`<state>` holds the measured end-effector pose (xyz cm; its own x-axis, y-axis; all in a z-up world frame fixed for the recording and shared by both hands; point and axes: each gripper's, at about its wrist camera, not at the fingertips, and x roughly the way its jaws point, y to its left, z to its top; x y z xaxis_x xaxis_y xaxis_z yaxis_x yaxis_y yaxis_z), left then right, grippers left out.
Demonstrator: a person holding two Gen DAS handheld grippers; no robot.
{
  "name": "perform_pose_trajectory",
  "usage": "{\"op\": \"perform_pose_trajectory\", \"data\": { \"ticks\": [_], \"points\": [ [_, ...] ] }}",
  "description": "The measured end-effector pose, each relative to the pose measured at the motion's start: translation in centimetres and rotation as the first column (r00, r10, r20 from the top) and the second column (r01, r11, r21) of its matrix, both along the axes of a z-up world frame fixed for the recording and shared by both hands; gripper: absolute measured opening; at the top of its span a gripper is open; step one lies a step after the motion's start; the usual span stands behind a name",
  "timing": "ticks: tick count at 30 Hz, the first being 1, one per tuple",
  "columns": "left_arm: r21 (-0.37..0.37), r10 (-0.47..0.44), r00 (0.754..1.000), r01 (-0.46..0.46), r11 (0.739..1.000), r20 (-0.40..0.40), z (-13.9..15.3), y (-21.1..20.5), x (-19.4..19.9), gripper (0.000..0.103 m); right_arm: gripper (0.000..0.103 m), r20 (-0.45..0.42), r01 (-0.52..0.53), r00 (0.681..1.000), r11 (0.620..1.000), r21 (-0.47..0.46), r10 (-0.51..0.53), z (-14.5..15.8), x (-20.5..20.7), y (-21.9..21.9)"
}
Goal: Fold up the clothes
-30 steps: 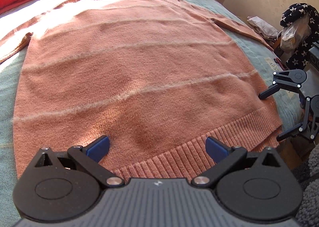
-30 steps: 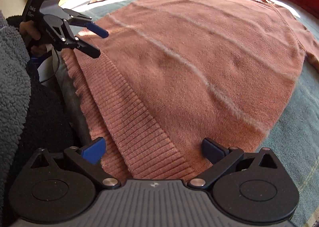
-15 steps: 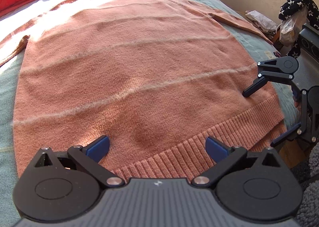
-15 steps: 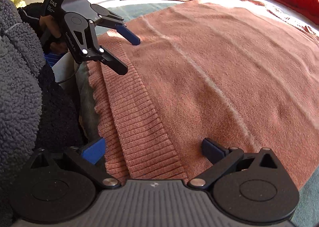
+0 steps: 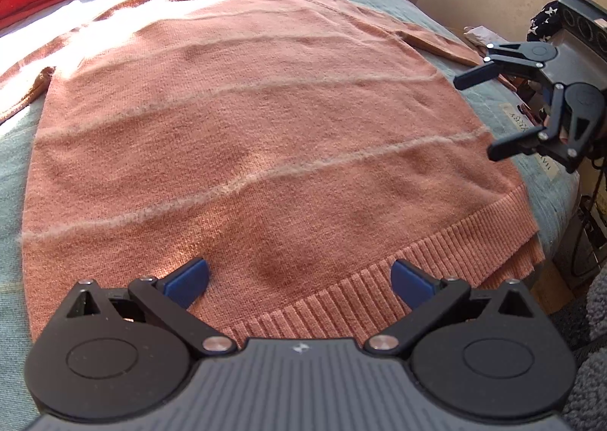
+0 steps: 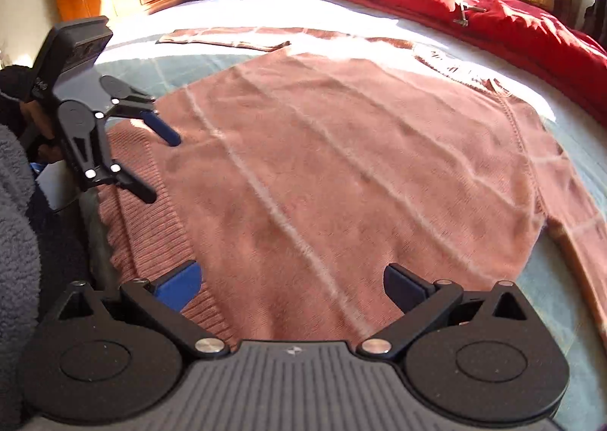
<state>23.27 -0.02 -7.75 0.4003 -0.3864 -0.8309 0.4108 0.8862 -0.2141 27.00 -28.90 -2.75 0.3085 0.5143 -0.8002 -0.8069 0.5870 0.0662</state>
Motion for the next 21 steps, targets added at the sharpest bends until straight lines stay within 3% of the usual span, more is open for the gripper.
{"op": "perform_pose_trajectory", "data": {
  "ticks": [6,11,14,21],
  "points": [
    [-0.013,0.017,1.0,-0.017,1.0,-0.002,-0.1,0.2,0.2,0.102,0.103,-0.113,0.145,0.982,0.988,-0.052,-0.15,-4.9,6.7,0.7],
    [-0.054,0.038,0.999,-0.039,0.998,-0.017,-0.1,0.8,0.6,0.102,0.103,-0.124,0.247,0.962,0.969,0.029,-0.242,-5.2,5.8,-0.6],
    [-0.079,0.053,0.998,-0.055,0.995,-0.027,-0.1,1.1,0.8,0.102,0.103,-0.092,0.255,0.964,0.964,0.074,-0.248,-5.4,5.0,-1.1],
    [-0.082,0.069,0.997,-0.072,0.994,-0.034,-0.1,1.0,0.9,0.102,0.103,-0.043,0.267,0.963,0.963,0.017,-0.267,-5.3,4.5,0.2]
  ]
}}
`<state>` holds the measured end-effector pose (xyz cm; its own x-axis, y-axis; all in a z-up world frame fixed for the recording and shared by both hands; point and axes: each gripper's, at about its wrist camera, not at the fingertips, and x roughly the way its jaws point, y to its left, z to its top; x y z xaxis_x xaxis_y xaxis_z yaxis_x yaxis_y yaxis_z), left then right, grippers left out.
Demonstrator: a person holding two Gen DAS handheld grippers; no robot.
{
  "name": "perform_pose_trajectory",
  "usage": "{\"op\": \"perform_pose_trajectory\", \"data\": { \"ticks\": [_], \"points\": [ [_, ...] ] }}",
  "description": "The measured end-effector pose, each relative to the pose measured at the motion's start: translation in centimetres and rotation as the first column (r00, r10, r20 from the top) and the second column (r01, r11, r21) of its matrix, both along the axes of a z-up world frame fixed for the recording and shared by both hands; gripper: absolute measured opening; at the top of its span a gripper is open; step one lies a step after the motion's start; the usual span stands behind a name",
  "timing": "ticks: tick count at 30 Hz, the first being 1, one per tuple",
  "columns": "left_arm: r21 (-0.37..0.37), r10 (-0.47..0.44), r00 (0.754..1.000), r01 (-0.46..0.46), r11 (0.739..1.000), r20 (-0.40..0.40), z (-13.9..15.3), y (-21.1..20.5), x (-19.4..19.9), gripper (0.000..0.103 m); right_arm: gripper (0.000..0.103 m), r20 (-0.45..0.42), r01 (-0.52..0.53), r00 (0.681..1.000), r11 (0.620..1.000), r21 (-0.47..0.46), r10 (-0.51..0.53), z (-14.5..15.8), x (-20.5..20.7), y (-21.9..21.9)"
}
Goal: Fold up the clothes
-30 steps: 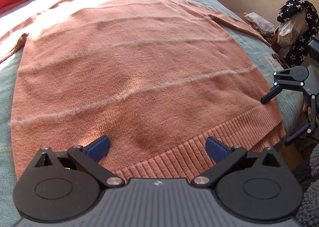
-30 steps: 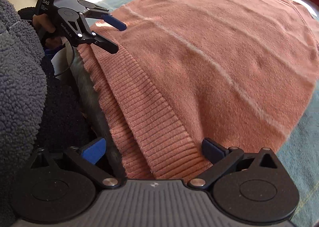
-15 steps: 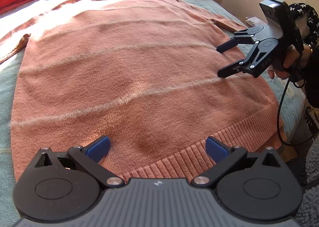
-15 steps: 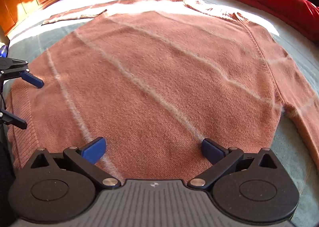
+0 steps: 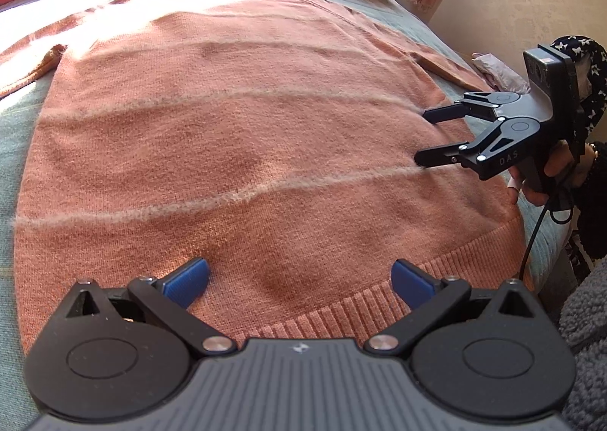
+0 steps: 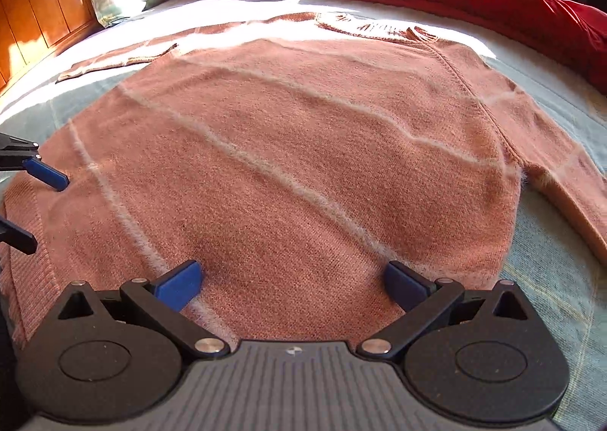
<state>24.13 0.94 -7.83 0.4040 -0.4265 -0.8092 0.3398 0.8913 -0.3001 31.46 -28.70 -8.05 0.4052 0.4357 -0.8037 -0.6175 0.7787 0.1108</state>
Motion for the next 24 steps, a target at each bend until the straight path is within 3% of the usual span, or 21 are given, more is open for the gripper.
{"op": "perform_pose_trajectory", "data": {
  "ticks": [7,11,14,16,20,21,24],
  "points": [
    [-0.009,0.014,1.0,-0.014,1.0,-0.006,-0.1,0.0,0.5,0.102,0.103,0.042,0.031,0.999,0.999,0.006,-0.032,-0.3,-0.7,0.2],
    [-0.013,0.019,1.0,-0.019,1.0,-0.007,-0.2,0.0,0.6,0.102,0.103,0.06,0.103,0.992,0.99,0.092,-0.109,-0.4,-0.9,-0.4],
    [-0.015,0.021,1.0,-0.021,1.0,-0.008,-0.2,0.0,0.7,0.102,0.103,0.018,0.089,0.996,0.992,0.087,-0.091,0.2,-0.2,-0.3],
    [-0.017,0.022,1.0,-0.022,1.0,-0.008,-0.2,0.1,0.8,0.102,0.103,-0.043,0.08,0.996,0.988,0.133,-0.075,1.3,0.8,-0.6],
    [-0.022,0.03,1.0,-0.03,0.999,-0.008,-0.1,0.0,0.9,0.102,0.103,-0.065,0.097,0.994,0.969,0.229,-0.084,4.2,4.2,-1.6],
    [-0.022,0.033,0.999,-0.033,0.999,-0.006,-0.1,0.0,0.9,0.102,0.103,-0.057,0.105,0.994,0.965,0.241,-0.094,5.0,5.2,-1.8],
    [-0.009,0.045,0.999,-0.044,0.999,0.009,0.2,-0.1,0.9,0.102,0.103,0.081,0.135,0.985,0.975,0.176,-0.151,7.4,9.3,-1.6]
  ]
}}
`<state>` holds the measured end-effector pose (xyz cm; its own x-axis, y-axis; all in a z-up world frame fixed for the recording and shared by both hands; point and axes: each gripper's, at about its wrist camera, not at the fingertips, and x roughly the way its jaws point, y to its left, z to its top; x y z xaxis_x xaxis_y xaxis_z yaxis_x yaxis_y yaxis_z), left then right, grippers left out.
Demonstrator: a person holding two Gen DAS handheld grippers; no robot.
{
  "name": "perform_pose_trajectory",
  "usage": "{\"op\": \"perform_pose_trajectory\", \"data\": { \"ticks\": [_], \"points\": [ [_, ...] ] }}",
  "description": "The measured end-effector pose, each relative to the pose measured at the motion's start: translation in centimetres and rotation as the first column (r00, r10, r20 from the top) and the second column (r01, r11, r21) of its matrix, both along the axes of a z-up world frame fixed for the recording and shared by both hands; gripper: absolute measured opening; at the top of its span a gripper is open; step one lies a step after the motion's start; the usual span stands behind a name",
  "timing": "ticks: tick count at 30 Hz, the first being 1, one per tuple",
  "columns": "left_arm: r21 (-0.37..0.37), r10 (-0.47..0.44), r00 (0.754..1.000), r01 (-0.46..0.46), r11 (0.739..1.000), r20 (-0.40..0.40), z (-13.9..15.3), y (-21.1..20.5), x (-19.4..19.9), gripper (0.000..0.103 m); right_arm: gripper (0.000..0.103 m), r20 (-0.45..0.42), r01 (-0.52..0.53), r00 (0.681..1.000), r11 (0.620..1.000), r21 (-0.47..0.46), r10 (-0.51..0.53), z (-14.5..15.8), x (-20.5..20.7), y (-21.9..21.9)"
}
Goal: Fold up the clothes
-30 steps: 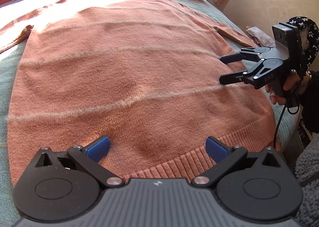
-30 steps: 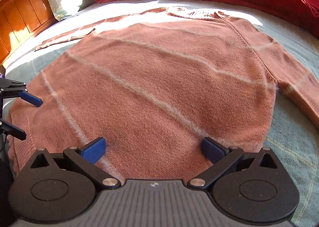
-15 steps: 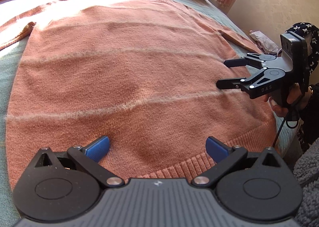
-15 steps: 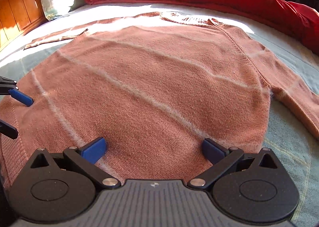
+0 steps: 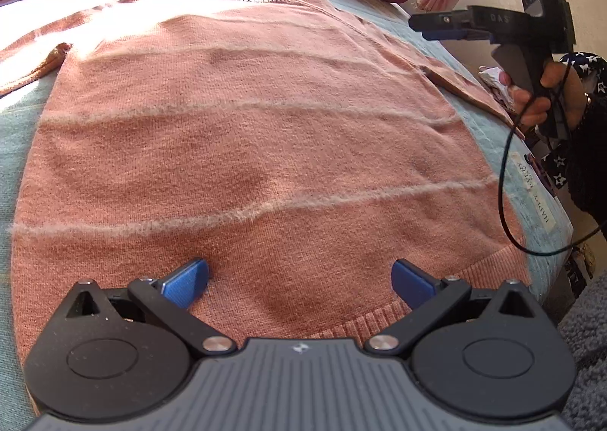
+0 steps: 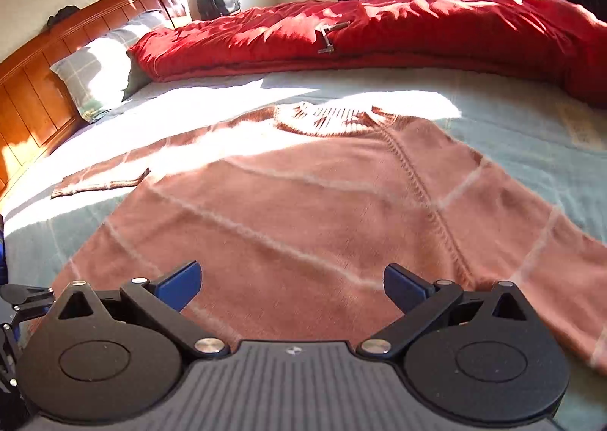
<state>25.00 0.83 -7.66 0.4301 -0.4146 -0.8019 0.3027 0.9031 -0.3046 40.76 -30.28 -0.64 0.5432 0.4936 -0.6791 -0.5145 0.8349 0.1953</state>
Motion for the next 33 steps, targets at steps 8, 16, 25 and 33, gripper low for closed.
{"op": "perform_pose_trajectory", "data": {
  "ticks": [8,16,25,33],
  "points": [
    [0.046,0.063,0.992,-0.069,0.997,0.113,2.0,0.2,-0.3,0.102,0.103,0.193,0.243,0.965,0.89,-0.386,-0.179,-1.5,16.7,3.1],
    [0.028,0.164,0.976,-0.17,0.985,0.143,2.7,3.0,0.0,0.102,0.103,0.003,0.282,0.951,0.867,-0.41,-0.308,-8.0,23.3,3.1],
    [-0.007,0.184,0.972,-0.185,0.983,0.144,2.4,3.8,0.4,0.102,0.103,0.003,0.461,0.874,0.827,-0.321,-0.486,-8.4,25.2,0.7],
    [-0.021,0.189,0.973,-0.188,0.982,0.135,2.2,4.0,1.0,0.102,0.103,-0.024,0.38,0.904,0.83,-0.408,-0.426,-7.2,22.8,2.7]
  ]
}}
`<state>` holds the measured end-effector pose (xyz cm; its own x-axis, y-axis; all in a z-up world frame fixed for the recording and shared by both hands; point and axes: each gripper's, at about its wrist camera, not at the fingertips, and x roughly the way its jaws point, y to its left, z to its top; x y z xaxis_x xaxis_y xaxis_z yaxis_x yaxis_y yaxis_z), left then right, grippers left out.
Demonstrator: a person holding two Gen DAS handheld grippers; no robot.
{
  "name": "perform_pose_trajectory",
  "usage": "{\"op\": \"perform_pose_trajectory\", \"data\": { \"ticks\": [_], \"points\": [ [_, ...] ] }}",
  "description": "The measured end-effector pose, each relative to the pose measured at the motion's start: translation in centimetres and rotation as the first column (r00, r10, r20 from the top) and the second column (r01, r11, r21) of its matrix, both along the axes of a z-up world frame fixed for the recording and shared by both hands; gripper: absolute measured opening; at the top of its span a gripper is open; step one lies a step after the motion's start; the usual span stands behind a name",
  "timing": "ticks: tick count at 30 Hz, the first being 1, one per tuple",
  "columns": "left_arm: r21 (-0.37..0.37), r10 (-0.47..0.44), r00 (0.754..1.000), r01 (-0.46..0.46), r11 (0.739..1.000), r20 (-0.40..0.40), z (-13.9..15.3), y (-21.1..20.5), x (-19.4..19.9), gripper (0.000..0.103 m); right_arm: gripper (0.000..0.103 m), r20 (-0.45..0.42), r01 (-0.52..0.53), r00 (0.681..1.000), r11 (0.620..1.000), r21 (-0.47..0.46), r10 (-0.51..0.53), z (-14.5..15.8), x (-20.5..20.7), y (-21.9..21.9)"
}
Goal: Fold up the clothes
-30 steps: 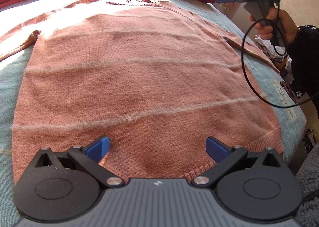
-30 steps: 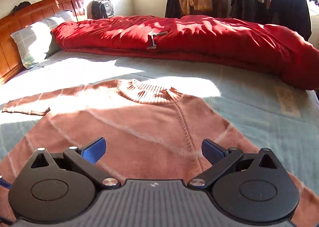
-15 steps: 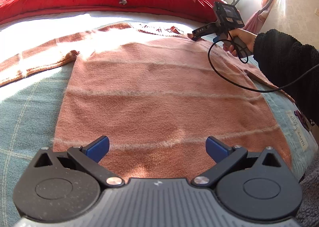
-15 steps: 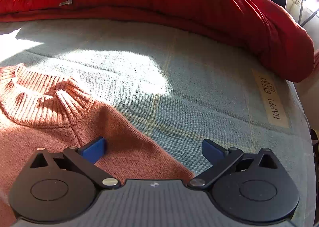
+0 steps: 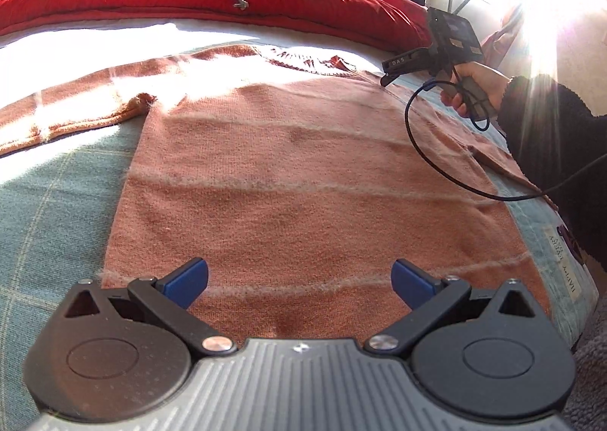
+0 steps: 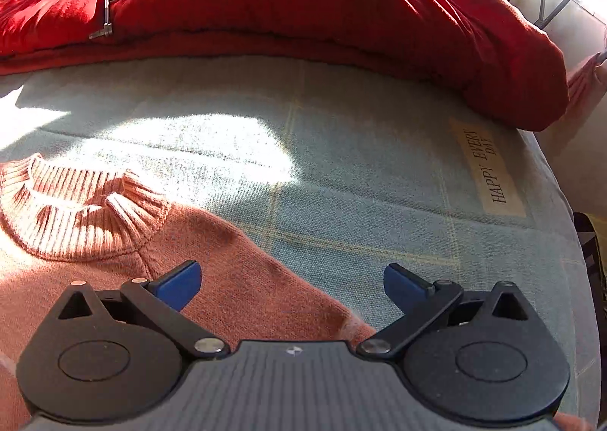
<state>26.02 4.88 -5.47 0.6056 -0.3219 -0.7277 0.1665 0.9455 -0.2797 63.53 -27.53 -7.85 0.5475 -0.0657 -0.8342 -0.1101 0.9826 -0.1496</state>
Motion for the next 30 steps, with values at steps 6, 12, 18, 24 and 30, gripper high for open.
{"op": "perform_pose_trajectory", "data": {
  "ticks": [6,12,18,24,30],
  "points": [
    [0.003,-0.02,1.0,0.02,1.0,0.005,0.4,-0.4,-0.2,0.102,0.103,0.073,0.17,0.982,0.985,0.042,-0.173,0.3,-1.8,-2.7],
    [-0.01,-0.008,1.0,0.009,1.0,0.008,0.3,-0.7,-0.2,0.102,0.103,0.081,-0.114,0.992,0.978,0.175,0.101,4.4,-7.6,1.2],
    [-0.005,-0.038,0.999,0.038,0.999,0.015,0.1,-1.4,-0.5,0.102,0.103,0.074,-0.344,0.939,0.931,0.121,0.337,4.5,-17.0,6.6],
    [0.007,-0.037,0.999,0.037,0.999,-0.013,-1.0,-1.8,-0.5,0.102,0.103,0.056,-0.346,0.937,0.937,0.045,0.344,2.1,-23.7,6.8],
    [0.047,-0.028,0.996,0.032,0.998,-0.081,-2.4,-2.1,-0.6,0.102,0.103,0.004,-0.214,0.976,0.966,0.143,0.216,0.4,-26.5,2.8]
  ]
}}
